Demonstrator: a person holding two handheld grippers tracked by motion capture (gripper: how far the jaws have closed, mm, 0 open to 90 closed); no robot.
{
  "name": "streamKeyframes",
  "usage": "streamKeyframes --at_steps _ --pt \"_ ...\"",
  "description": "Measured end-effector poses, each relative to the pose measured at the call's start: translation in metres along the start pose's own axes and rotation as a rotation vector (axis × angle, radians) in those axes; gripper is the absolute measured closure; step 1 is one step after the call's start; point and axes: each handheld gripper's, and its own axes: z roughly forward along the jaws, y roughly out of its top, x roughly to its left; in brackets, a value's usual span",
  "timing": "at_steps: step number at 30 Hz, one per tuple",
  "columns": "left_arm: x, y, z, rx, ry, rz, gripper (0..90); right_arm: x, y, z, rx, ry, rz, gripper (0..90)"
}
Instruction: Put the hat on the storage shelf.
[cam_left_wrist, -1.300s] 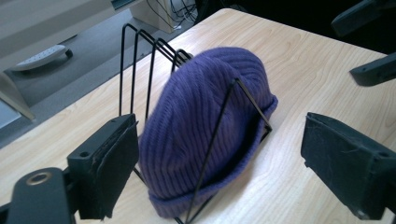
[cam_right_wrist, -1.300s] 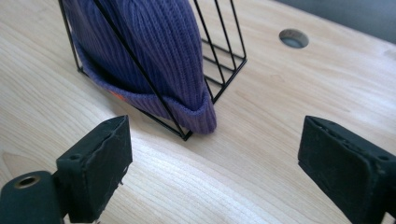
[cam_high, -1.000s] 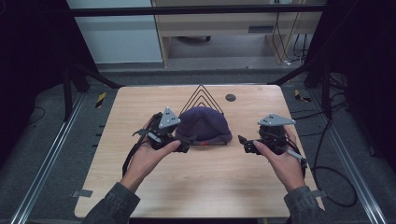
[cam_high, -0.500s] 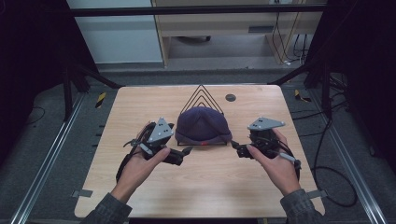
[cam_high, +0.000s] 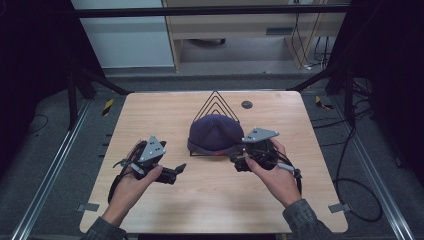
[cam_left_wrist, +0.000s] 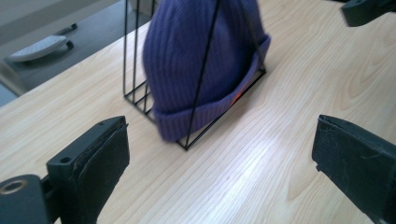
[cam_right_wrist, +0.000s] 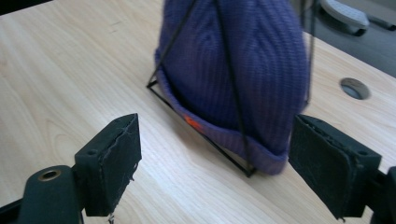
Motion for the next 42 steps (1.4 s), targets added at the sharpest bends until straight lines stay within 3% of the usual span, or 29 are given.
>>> streamKeyframes --at_steps 7,15,30,33,35,38,42 --pt "0.011 -0.023 -0.009 0.041 0.046 -0.025 4.3 0.017 0.002 0.016 0.015 0.031 -0.017 13.8" --pt "0.023 -0.052 -0.017 0.06 0.071 -0.085 4.4 0.036 -0.001 0.031 0.034 0.044 -0.046 14.6" --pt "0.038 -0.086 -0.019 0.12 0.101 -0.124 5.9 0.072 -0.026 0.072 0.123 0.127 -0.049 14.9" --pt "0.042 -0.098 -0.014 0.142 0.099 -0.141 5.9 0.076 -0.029 0.085 0.154 0.147 -0.037 14.5" --pt "0.045 -0.106 -0.012 0.14 0.074 -0.153 5.9 0.078 -0.03 0.094 0.173 0.161 -0.025 13.5" --pt "0.048 -0.121 -0.007 0.175 0.093 -0.17 5.9 0.083 -0.032 0.108 0.192 0.18 -0.003 12.7" --pt "0.055 -0.135 -0.006 0.183 0.116 -0.217 6.0 0.089 -0.031 0.124 0.205 0.184 0.008 11.5"
